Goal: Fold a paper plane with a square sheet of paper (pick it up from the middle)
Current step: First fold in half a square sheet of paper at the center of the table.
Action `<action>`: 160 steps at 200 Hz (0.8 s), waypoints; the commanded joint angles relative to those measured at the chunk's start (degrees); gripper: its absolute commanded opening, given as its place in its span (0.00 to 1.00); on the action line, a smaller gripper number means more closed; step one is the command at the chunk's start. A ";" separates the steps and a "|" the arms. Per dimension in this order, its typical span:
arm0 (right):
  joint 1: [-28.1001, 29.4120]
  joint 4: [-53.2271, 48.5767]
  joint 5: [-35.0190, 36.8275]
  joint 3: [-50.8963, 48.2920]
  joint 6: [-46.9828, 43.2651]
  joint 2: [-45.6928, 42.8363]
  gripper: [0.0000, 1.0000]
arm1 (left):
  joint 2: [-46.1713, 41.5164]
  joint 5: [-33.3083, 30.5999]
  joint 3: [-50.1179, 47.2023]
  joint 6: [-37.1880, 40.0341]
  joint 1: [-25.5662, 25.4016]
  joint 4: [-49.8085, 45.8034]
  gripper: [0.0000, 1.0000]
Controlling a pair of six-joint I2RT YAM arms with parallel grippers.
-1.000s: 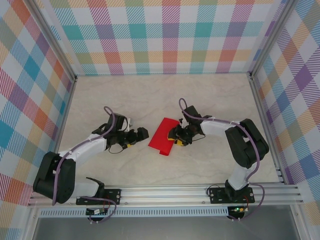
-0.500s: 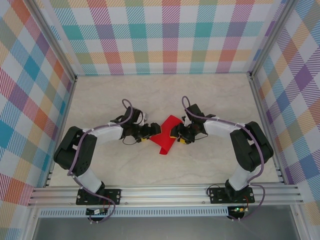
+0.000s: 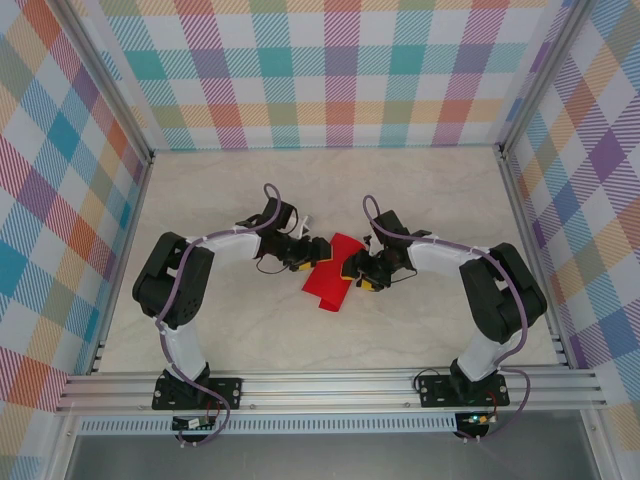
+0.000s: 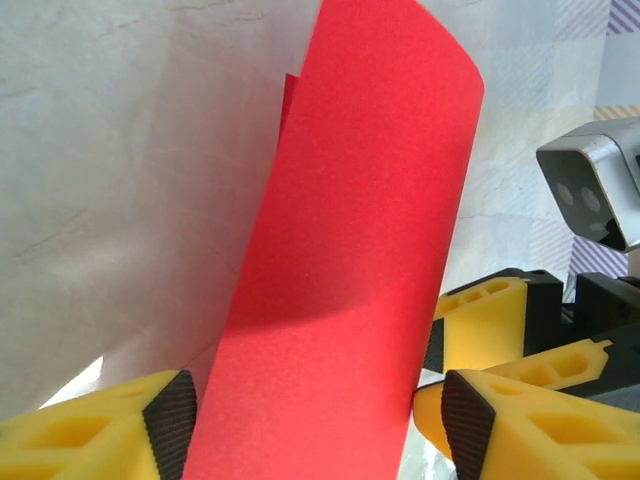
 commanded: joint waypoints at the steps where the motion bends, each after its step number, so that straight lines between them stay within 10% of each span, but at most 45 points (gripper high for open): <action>1: -0.18 -0.76 -1.16 -0.26 -1.53 0.11 0.53 | 0.90 3.43 1.57 1.78 -0.24 -1.82 0.54; 74: -0.18 -1.12 -1.14 -0.33 -1.61 -0.21 0.54 | -0.56 6.27 0.79 3.93 -0.20 -2.64 0.20; 160: -0.98 6.08 -1.09 -4.92 6.39 -5.36 0.66 | -2.74 5.62 -5.32 -4.80 -2.01 9.13 0.08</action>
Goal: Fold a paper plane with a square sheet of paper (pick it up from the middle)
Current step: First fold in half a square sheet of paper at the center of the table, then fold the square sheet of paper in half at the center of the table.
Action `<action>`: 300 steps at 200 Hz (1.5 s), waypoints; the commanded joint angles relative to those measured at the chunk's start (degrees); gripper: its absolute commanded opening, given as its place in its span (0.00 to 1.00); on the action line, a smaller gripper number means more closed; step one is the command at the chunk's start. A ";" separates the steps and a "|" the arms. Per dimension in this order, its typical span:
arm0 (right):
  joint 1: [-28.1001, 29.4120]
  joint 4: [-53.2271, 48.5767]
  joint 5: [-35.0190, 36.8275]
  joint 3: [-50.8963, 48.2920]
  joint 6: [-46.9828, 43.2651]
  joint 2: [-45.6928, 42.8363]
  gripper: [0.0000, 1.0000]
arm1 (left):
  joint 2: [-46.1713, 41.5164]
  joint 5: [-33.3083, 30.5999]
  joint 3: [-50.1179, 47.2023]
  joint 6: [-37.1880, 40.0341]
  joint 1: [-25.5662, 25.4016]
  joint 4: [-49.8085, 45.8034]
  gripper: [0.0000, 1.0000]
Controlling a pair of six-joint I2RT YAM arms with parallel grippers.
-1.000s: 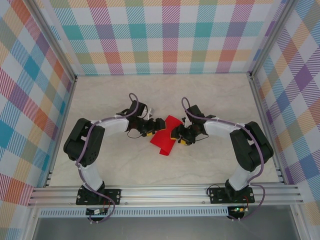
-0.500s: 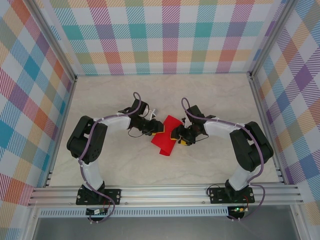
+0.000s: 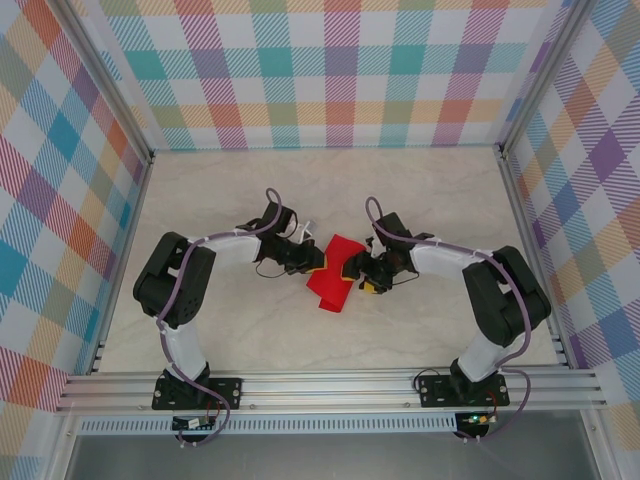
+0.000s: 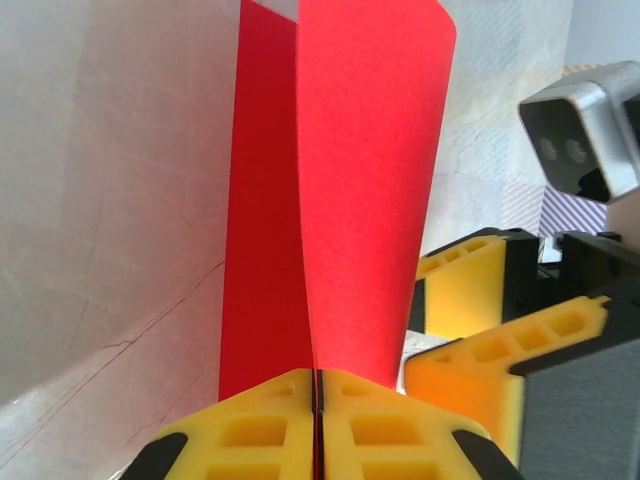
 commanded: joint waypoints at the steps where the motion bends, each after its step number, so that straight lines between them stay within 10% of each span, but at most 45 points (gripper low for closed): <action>1: -0.67 4.90 -1.18 -2.40 4.64 -2.99 0.66 | -2.72 0.53 -2.35 -4.48 -1.81 6.28 0.08; 83: -0.85 10.66 -1.86 -4.67 7.77 -0.40 0.60 | -2.91 -3.50 -5.52 -9.52 -4.88 13.05 0.12; 175: -1.69 -0.25 2.17 0.50 -3.61 2.39 0.45 | -6.80 -12.52 -4.97 -7.91 -4.88 5.11 0.57; 300: -4.26 8.99 -6.87 -0.40 0.75 6.05 0.54 | -6.30 -15.36 -4.99 -9.62 -4.87 4.24 0.57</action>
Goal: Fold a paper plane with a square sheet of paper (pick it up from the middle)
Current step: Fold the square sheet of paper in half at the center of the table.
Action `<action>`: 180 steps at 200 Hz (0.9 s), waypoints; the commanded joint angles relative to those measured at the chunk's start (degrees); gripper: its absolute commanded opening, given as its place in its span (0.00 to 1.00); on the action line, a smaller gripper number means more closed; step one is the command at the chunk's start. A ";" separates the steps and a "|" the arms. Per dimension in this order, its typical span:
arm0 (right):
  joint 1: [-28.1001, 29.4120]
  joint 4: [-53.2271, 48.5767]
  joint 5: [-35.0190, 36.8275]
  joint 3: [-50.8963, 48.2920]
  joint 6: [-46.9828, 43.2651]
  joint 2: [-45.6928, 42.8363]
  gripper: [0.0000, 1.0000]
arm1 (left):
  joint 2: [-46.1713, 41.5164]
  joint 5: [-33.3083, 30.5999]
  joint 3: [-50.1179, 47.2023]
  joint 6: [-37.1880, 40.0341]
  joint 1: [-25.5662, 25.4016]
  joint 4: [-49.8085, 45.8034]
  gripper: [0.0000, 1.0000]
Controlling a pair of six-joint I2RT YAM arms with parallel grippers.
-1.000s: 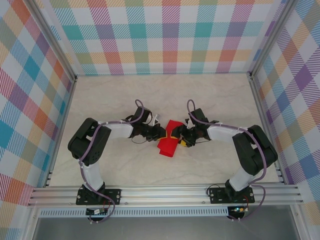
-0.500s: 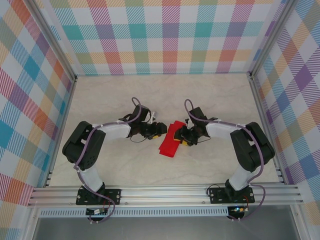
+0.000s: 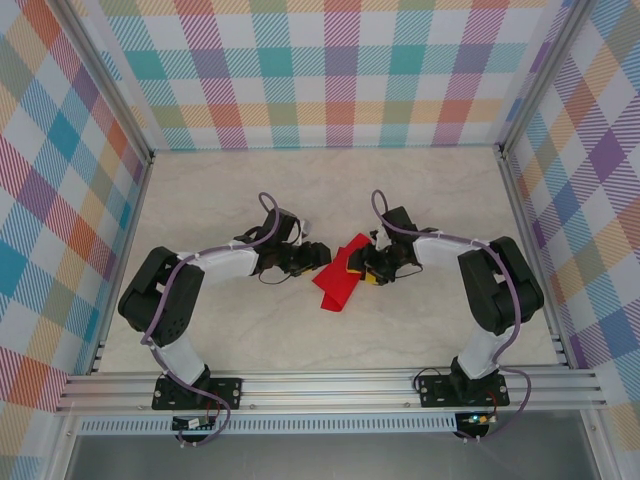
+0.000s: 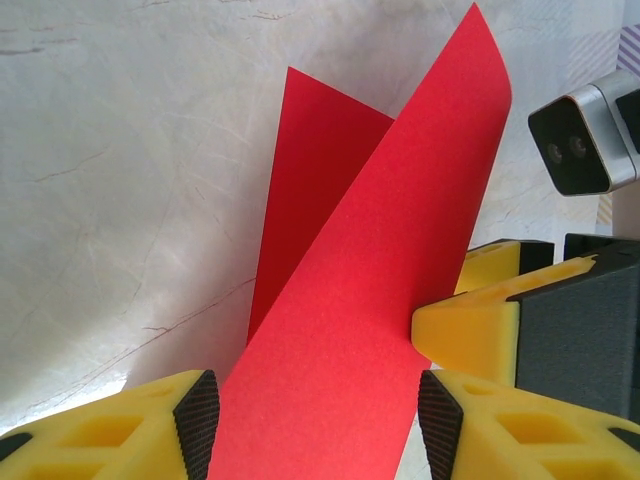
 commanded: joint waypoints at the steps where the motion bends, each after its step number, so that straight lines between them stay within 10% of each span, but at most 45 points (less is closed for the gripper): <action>1: 0.02 5.64 -2.63 -2.52 4.80 0.81 0.54 | 1.31 0.45 0.06 -0.55 -0.85 -0.40 0.57; 180: 4.03 11.43 1.76 -6.89 4.80 -3.75 0.53 | -0.83 -0.70 -0.03 0.11 -0.86 -2.34 0.56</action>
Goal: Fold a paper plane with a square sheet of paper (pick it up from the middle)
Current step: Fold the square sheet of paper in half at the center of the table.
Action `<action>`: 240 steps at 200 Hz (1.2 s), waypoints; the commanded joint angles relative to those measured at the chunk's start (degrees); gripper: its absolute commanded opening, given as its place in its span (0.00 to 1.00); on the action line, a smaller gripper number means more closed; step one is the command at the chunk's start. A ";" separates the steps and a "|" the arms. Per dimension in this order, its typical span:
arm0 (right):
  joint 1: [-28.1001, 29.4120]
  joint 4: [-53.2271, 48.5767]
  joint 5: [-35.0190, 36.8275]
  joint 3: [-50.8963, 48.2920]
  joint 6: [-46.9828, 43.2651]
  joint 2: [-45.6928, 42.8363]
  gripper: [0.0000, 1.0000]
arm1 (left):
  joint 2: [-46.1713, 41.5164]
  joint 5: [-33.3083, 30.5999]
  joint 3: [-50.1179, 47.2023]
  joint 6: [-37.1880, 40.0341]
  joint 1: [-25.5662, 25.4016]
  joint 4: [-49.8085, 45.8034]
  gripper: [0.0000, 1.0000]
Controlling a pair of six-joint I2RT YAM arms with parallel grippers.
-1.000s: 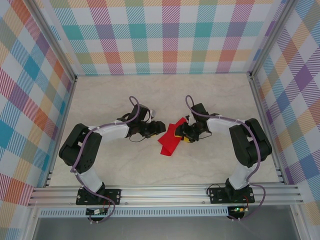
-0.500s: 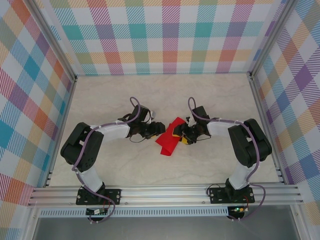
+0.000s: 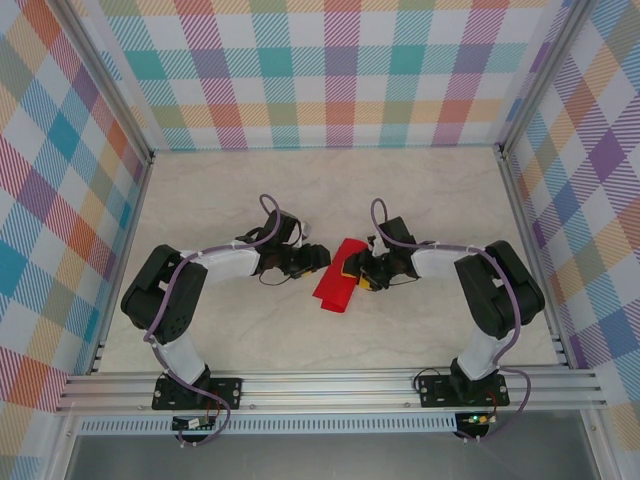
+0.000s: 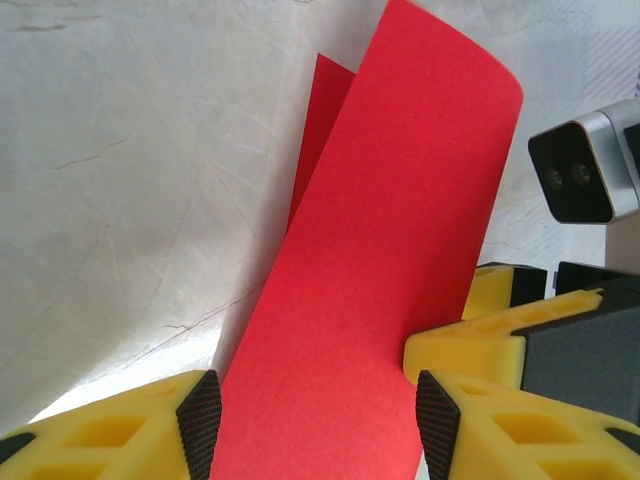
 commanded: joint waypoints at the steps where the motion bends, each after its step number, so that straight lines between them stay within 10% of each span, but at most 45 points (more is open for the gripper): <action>1: 1.07 -0.33 1.50 -0.72 -2.15 -2.36 0.54 | -1.83 -0.41 0.01 0.27 -0.86 -1.82 0.56; 89: 1.05 -5.80 0.16 2.91 -8.32 -1.67 0.42 | -4.42 -3.35 0.08 1.50 -0.86 -5.17 0.56; 169: 3.24 -14.04 -0.76 11.28 -6.97 -5.03 0.38 | -18.34 -21.81 -3.86 0.74 -0.01 -13.50 0.52; 240: 6.44 -4.42 -4.42 17.38 2.53 0.67 0.40 | -31.31 -25.86 -8.56 0.48 4.36 -19.99 0.60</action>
